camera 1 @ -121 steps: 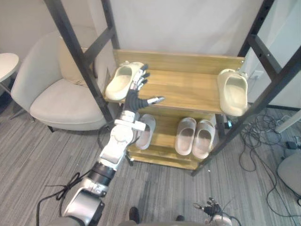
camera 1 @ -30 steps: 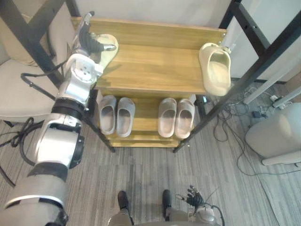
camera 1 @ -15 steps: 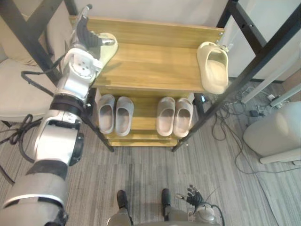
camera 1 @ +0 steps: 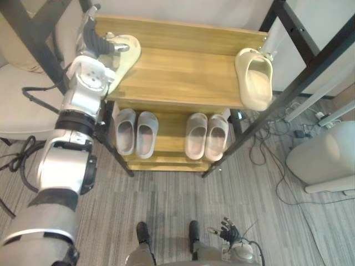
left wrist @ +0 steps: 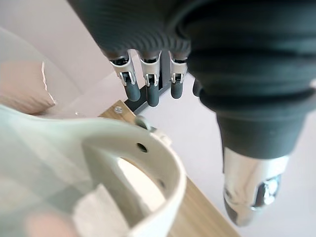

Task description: Organize the slippers on the shoe rack

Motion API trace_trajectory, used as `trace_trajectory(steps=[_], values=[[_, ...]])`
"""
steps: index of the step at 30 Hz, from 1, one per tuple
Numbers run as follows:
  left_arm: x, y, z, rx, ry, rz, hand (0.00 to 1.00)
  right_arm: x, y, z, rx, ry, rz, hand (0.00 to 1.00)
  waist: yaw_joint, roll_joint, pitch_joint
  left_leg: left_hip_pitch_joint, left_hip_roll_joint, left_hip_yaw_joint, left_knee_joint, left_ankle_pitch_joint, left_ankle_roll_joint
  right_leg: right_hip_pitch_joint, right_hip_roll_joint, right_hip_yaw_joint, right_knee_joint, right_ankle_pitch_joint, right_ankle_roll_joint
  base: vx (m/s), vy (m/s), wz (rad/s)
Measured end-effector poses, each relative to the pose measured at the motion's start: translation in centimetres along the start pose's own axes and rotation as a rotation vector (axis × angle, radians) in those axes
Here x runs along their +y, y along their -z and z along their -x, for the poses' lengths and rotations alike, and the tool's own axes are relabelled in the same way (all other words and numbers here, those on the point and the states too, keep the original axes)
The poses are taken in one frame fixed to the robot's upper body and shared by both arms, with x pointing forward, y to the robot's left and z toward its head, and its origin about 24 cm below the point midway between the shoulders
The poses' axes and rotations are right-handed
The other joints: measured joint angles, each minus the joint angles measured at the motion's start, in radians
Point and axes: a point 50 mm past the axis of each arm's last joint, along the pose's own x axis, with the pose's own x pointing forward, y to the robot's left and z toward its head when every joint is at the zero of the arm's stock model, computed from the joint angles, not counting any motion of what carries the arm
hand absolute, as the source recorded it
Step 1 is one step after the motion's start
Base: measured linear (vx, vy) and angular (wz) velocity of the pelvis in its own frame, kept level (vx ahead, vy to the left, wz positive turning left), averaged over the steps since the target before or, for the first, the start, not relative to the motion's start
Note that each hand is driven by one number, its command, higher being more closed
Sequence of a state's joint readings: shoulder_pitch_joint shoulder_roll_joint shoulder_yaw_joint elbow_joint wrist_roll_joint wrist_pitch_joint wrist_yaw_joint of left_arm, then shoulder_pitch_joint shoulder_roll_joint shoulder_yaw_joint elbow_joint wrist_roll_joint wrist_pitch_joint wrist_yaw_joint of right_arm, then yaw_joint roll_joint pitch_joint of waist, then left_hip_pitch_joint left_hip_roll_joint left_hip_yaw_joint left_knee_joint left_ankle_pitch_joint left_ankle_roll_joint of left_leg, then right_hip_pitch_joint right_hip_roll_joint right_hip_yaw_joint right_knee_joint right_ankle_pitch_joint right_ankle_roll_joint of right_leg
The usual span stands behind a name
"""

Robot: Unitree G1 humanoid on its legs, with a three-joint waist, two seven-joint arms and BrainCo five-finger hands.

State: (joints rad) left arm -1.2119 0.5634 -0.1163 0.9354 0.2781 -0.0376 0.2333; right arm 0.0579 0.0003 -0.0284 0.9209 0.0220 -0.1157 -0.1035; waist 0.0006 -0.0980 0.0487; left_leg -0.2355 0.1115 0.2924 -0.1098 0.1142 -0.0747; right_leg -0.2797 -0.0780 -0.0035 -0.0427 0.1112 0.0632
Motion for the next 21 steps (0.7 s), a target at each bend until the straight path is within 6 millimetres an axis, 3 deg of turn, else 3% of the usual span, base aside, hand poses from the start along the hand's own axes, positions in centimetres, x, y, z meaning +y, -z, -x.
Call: trace_trajectory(steps=[13, 15, 21], values=[[0.7, 0.6, -0.1, 0.038, -0.026, -0.048, 0.00, 0.2, -0.8, -0.3, -0.019, 0.002, -0.015, 0.00, 0.003, -0.013, 0.014, -0.011, 0.009, 0.001, 0.000, -0.006, -0.003, -0.012, 0.006, 0.000, 0.001, 0.008, -0.003, 0.01, 0.011, -0.01], [1.4, 0.1, -0.5, 0.040, -0.051, -0.035, 0.00, 0.3, -1.0, -0.4, -0.023, 0.001, -0.010, 0.00, 0.002, -0.026, 0.025, -0.019, 0.013, 0.001, 0.000, -0.003, -0.008, -0.020, 0.010, -0.005, 0.001, 0.009, -0.004, 0.00, 0.000, 0.00], [2.3, -0.6, -0.9, 0.028, -0.079, -0.013, 0.00, 0.6, -1.5, -0.5, -0.034, -0.007, -0.016, 0.00, 0.004, -0.027, 0.026, -0.031, 0.015, -0.004, 0.005, 0.011, -0.007, -0.030, 0.012, -0.014, 0.001, 0.018, -0.004, 0.04, 0.020, 0.02]])
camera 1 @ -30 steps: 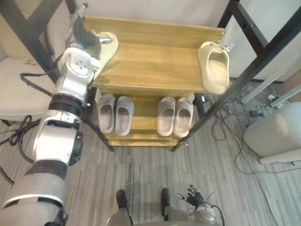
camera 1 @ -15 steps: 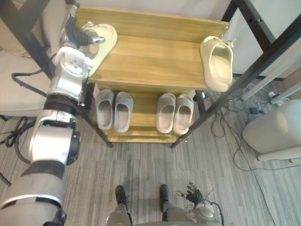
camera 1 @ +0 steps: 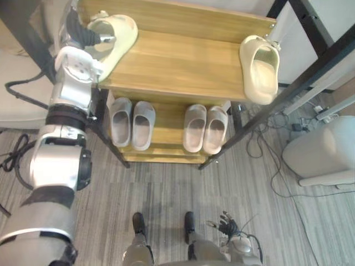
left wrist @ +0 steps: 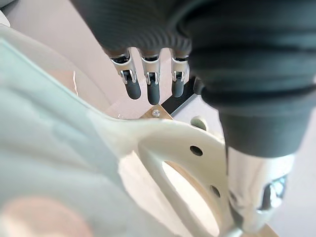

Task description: Organize the slippers on the shoe rack

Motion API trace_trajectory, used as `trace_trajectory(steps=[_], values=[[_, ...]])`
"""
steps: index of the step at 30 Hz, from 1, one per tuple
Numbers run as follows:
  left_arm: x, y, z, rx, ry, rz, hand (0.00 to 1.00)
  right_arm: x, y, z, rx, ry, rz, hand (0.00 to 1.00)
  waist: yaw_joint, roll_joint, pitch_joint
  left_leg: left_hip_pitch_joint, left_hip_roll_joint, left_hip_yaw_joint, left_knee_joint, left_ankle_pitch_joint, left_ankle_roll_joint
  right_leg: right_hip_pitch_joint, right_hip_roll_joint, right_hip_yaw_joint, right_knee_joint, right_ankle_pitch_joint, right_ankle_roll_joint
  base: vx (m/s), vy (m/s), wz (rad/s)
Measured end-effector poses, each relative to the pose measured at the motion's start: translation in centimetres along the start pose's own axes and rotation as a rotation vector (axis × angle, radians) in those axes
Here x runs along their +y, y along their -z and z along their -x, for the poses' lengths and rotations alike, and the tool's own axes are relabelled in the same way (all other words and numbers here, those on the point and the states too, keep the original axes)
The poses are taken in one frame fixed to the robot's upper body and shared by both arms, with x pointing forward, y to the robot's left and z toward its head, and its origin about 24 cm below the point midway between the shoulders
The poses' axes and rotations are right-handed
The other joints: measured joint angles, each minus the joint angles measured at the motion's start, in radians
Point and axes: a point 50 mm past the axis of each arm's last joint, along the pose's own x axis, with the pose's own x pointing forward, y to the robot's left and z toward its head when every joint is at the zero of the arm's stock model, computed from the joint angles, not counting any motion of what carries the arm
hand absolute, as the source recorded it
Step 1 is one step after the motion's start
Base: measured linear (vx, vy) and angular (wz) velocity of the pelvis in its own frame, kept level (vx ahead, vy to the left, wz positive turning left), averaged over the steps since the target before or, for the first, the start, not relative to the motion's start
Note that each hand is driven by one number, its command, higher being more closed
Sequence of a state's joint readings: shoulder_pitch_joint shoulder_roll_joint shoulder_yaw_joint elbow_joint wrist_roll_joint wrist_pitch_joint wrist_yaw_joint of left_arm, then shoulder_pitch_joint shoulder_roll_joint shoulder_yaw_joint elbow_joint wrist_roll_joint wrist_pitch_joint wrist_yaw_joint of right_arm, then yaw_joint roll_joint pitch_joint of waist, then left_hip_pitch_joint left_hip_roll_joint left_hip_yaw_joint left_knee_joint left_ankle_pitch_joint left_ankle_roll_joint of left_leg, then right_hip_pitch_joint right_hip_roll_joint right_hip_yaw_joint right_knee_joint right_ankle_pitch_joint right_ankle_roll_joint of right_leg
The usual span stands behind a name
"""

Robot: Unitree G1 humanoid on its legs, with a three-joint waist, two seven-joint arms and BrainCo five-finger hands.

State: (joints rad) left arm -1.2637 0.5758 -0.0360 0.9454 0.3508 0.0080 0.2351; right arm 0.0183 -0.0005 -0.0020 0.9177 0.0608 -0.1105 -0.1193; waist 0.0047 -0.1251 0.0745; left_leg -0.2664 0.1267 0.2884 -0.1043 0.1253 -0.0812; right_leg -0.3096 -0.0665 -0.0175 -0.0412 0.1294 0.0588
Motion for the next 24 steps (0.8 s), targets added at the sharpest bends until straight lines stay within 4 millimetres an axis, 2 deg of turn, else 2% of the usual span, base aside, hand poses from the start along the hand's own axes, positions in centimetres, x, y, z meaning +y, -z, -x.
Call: trace_trajectory(steps=[6, 10, 24], values=[[-0.24, -0.12, 0.02, -0.001, 0.005, 0.003, 0.00, 0.13, -0.12, -0.02, -0.004, -0.005, -0.001, 0.00, -0.003, 0.002, 0.003, 0.000, 0.003, -0.026, -0.001, -0.007, 0.001, 0.013, 0.001, -0.014, 0.000, 0.002, 0.000, 0.02, 0.029, 0.11], [0.03, 0.12, -0.08, 0.016, -0.001, 0.004, 0.00, 0.30, -0.90, -0.31, -0.023, -0.010, -0.009, 0.00, 0.003, 0.003, 0.029, 0.000, 0.004, -0.023, -0.005, 0.001, -0.002, 0.012, 0.001, -0.016, -0.001, -0.002, -0.005, 0.00, 0.005, 0.01], [0.21, -0.21, -0.31, 0.013, -0.004, -0.009, 0.00, 0.33, -0.92, -0.32, -0.022, -0.009, -0.011, 0.00, 0.002, 0.000, 0.034, -0.010, 0.002, -0.004, 0.000, 0.007, -0.007, -0.004, 0.000, -0.009, -0.001, 0.001, -0.007, 0.04, 0.027, -0.02]])
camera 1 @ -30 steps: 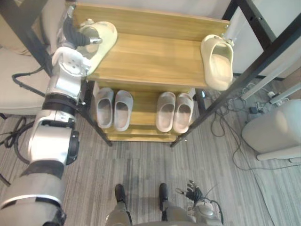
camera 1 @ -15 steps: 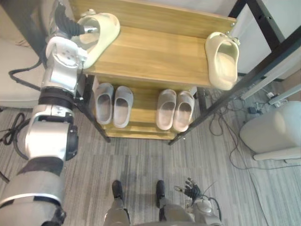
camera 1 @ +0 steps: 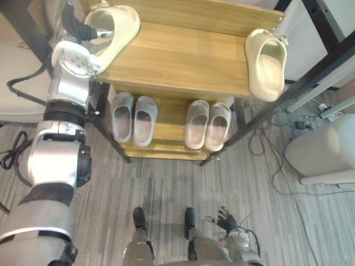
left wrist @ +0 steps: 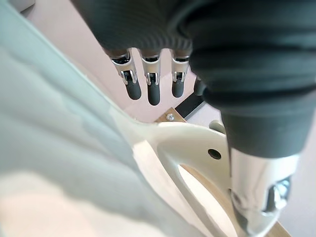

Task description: Organize the slippers on the shoe rack

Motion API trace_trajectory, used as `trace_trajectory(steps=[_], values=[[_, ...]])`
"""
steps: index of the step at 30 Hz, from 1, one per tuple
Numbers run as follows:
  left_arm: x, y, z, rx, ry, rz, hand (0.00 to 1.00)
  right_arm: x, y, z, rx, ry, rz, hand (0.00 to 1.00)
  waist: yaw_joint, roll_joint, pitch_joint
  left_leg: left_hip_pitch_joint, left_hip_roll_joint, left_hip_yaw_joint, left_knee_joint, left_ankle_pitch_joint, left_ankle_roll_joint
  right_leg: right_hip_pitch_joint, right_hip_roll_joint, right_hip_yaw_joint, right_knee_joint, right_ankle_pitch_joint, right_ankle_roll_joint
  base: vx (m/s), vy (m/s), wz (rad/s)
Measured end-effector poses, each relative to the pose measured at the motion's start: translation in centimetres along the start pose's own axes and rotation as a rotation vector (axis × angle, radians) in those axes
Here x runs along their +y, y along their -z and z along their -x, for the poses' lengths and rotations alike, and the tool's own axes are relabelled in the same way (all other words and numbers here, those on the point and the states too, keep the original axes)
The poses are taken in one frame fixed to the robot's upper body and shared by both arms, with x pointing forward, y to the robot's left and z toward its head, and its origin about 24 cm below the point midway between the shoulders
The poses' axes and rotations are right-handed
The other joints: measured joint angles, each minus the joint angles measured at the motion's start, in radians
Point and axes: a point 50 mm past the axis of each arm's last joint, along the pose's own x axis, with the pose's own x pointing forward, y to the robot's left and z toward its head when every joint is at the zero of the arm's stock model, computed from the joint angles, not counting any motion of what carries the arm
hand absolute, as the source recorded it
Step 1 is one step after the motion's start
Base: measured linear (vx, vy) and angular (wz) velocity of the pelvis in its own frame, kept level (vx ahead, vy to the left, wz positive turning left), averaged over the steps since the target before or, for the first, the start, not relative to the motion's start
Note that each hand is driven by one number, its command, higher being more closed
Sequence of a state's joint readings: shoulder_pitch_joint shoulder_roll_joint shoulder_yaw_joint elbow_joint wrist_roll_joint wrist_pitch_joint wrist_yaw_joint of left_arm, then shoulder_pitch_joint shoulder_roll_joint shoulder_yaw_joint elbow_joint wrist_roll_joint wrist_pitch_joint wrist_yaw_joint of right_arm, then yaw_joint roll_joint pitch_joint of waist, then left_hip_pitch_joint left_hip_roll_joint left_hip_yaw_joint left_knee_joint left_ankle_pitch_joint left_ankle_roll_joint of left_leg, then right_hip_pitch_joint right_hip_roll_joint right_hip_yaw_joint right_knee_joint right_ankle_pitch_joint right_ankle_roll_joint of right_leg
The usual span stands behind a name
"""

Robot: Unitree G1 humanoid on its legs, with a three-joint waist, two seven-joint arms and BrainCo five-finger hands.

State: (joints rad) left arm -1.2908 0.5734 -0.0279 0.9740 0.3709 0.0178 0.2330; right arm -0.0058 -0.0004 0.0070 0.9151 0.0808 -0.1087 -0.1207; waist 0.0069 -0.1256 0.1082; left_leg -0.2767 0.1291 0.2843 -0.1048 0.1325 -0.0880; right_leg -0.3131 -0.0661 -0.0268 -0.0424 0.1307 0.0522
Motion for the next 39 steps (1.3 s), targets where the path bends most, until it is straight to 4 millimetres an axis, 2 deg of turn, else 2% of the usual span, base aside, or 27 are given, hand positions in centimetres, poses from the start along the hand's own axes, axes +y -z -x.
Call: trace_trajectory(steps=[1, 2, 12, 19, 31, 36, 37, 39], values=[[0.0, 0.0, 0.0, -0.001, -0.001, 0.000, 0.00, 0.0, 0.0, 0.0, 0.000, 0.000, 0.000, 0.00, 0.000, 0.000, 0.001, 0.000, 0.000, 0.000, 0.000, -0.001, 0.001, 0.000, 0.000, 0.000, 0.000, 0.000, 0.000, 0.01, 0.031, -0.01], [0.2, -0.4, -0.1, -0.007, -0.006, 0.004, 1.00, 0.0, -0.1, 0.0, -0.003, 0.000, 0.000, 0.00, 0.000, -0.001, 0.010, 0.000, 0.000, 0.001, 0.000, -0.002, 0.004, 0.000, 0.000, -0.001, 0.000, 0.000, 0.000, 0.01, 0.037, -0.01], [0.5, -1.0, -0.4, -0.011, -0.017, 0.013, 1.00, 0.1, -0.3, -0.1, -0.008, 0.001, 0.000, 0.00, 0.000, -0.002, 0.013, -0.002, -0.002, 0.009, 0.000, 0.006, 0.004, -0.008, -0.001, 0.004, 0.000, 0.000, 0.000, 0.04, 0.029, -0.02], [0.3, -1.2, -0.4, -0.015, -0.011, 0.015, 1.00, 0.3, -1.2, -0.4, -0.031, -0.003, -0.004, 0.00, -0.001, -0.002, 0.014, -0.002, -0.004, 0.009, 0.000, 0.006, 0.004, -0.008, -0.002, 0.006, -0.001, 0.002, 0.002, 0.03, 0.024, 0.00], [-2.7, -2.3, 0.3, -0.039, 0.064, 0.031, 1.00, 0.2, -1.2, -0.5, -0.028, 0.004, -0.011, 0.00, -0.005, -0.001, 0.016, 0.012, -0.016, 0.008, 0.001, 0.009, 0.008, 0.005, -0.008, 0.009, -0.001, 0.003, 0.005, 0.00, 0.000, 0.00], [-3.8, -3.0, 0.7, -0.049, 0.085, 0.060, 1.00, 0.2, -1.4, -0.6, -0.030, 0.002, -0.010, 0.00, -0.004, 0.009, 0.043, 0.032, -0.020, 0.007, 0.000, 0.006, 0.011, 0.027, -0.012, 0.009, -0.003, 0.001, 0.007, 0.01, 0.033, 0.01], [-4.0, -3.0, 0.7, -0.050, 0.088, 0.068, 0.00, 0.2, -1.4, -0.6, -0.028, 0.002, -0.010, 0.00, -0.004, 0.011, 0.044, 0.033, -0.021, 0.006, 0.000, 0.007, 0.012, 0.028, -0.013, 0.008, -0.003, 0.001, 0.007, 0.03, 0.051, 0.01], [-4.2, -3.1, 0.8, -0.051, 0.086, 0.077, 0.00, 0.2, -1.4, -0.6, -0.025, 0.003, -0.009, 0.00, -0.004, 0.016, 0.047, 0.034, -0.024, 0.006, 0.000, 0.008, 0.014, 0.029, -0.015, 0.008, -0.003, 0.001, 0.008, 0.04, 0.062, 0.02]])
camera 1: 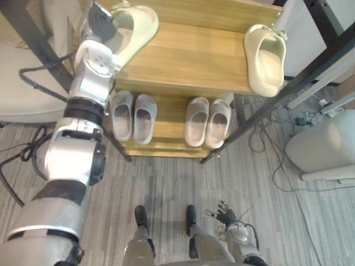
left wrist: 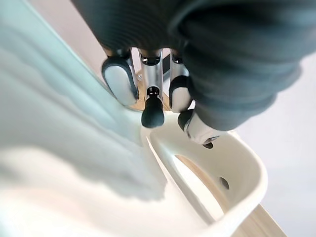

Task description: Organize the slippers on the shoe rack

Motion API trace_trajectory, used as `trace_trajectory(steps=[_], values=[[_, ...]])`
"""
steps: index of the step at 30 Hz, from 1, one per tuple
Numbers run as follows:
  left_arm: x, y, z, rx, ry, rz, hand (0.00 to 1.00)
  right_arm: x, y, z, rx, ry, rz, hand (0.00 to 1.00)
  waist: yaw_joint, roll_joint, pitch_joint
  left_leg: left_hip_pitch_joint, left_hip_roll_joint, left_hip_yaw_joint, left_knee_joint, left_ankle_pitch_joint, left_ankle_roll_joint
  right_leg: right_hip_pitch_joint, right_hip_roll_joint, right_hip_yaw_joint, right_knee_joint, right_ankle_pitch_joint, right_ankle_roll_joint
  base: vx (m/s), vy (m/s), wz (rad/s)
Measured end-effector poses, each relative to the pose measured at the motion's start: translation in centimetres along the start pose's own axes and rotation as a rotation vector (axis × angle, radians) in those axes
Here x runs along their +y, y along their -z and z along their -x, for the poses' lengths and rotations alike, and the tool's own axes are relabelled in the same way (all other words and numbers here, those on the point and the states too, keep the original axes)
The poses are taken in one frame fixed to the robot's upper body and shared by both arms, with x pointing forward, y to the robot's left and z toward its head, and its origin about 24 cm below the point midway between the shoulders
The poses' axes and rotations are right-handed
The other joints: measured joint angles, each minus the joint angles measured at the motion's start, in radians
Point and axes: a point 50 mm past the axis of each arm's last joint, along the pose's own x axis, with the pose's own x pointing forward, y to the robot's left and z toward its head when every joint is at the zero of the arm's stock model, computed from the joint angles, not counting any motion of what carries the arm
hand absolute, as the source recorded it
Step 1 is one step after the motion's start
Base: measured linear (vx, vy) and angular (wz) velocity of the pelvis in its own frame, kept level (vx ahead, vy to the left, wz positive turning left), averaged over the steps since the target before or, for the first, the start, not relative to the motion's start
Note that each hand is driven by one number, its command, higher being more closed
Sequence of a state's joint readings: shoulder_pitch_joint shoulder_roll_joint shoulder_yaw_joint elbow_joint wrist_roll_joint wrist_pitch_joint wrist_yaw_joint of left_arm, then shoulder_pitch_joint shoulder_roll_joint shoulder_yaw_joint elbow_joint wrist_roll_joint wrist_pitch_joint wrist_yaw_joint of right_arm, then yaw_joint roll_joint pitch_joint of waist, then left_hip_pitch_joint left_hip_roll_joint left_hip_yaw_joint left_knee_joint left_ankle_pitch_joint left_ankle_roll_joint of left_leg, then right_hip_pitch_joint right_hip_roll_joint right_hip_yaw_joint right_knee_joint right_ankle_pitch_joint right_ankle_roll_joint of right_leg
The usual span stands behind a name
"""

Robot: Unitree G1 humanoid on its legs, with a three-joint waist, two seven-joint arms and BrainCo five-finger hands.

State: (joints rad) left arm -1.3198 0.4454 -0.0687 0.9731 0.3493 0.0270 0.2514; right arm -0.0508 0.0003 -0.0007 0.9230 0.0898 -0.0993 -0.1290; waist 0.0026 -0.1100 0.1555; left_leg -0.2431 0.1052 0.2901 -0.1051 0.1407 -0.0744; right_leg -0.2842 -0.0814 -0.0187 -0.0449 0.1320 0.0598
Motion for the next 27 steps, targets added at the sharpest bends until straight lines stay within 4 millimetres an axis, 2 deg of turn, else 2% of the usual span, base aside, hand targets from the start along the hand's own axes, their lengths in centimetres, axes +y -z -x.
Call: trace_trajectory(steps=[8, 16, 27], values=[[-1.6, 0.5, 0.9, 0.005, 0.010, 0.059, 0.00, -0.3, -0.1, -0.3, 0.023, 0.018, -0.015, 0.00, 0.001, 0.009, 0.004, 0.018, -0.016, -0.010, 0.000, 0.008, 0.011, 0.020, -0.014, -0.001, 0.001, 0.004, 0.008, 0.03, 0.063, 0.04], [-4.0, 1.5, 2.8, -0.007, 0.065, 0.079, 0.00, -0.4, 0.5, -0.2, 0.048, 0.022, -0.015, 0.00, -0.001, 0.051, -0.005, 0.025, -0.031, -0.044, -0.005, 0.004, 0.015, 0.047, -0.029, -0.028, 0.002, -0.009, 0.012, 0.01, 0.068, 0.11], [-4.8, 2.6, 3.7, 0.020, 0.055, 0.068, 0.00, -0.5, 1.2, -0.1, 0.072, 0.024, -0.008, 0.00, 0.000, 0.072, -0.016, 0.034, -0.031, -0.056, -0.005, 0.007, 0.018, 0.066, -0.029, -0.033, 0.000, -0.012, 0.016, 0.02, 0.045, 0.04]])
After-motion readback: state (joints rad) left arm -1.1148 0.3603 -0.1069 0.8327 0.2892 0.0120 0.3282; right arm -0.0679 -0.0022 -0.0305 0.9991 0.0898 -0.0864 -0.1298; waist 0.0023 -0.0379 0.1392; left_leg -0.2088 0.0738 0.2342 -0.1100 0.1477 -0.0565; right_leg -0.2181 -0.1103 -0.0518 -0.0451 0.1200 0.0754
